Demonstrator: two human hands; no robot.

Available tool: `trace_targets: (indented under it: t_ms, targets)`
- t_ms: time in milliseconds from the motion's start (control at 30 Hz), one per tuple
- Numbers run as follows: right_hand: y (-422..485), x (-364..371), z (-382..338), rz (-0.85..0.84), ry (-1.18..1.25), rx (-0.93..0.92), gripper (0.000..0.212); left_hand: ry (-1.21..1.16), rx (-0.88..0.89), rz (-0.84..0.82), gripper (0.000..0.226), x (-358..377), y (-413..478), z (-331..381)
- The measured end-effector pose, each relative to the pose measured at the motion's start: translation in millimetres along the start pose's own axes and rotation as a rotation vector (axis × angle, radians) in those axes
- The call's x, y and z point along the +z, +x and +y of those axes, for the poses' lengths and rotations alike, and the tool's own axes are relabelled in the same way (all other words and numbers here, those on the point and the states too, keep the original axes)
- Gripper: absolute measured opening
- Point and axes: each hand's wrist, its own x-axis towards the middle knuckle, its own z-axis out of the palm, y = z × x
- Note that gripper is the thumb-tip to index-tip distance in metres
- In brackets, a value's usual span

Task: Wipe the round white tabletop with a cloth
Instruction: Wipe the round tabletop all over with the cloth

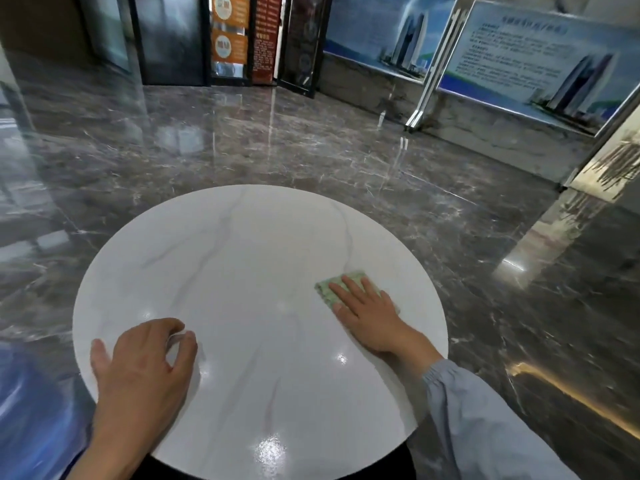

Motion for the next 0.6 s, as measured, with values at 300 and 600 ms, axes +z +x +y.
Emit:
trace_targets:
  t_ms: [300, 600]
  targets:
    - [87, -39, 62, 0.009, 0.075, 0.38, 0.061, -0.126, -0.003, 0.128, 0.014, 7, 1, -11]
    - [191, -49, -54, -0.056, 0.035, 0.102, 0.06, -0.285, 0.053, 0.209, 0.017, 9, 3, -20]
